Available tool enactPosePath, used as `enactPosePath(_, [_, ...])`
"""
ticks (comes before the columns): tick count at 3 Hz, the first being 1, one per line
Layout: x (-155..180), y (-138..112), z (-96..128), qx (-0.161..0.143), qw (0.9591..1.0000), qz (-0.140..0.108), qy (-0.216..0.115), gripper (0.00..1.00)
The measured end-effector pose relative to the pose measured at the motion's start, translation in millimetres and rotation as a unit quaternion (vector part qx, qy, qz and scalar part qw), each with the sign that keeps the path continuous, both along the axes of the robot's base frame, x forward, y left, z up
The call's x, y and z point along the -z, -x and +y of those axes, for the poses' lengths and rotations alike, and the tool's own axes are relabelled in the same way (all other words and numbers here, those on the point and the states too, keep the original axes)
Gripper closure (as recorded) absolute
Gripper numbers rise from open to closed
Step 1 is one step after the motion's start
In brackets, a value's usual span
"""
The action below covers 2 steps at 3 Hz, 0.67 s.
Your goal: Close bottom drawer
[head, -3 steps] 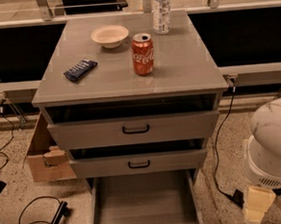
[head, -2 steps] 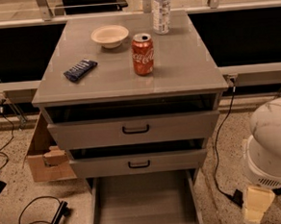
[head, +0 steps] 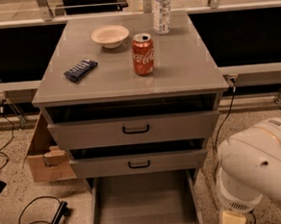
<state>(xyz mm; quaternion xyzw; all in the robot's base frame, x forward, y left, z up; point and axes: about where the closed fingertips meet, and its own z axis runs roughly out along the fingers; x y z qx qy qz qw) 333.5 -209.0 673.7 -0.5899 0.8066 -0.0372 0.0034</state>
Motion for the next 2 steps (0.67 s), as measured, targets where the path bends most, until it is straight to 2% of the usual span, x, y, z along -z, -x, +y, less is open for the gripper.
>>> enactPosePath(1, [71,17,29,-0.007,0.9986,0.047,-0.025,0.00])
enactPosePath(2, [139,32,59,-0.009,0.9951,0.088,-0.044,0.00])
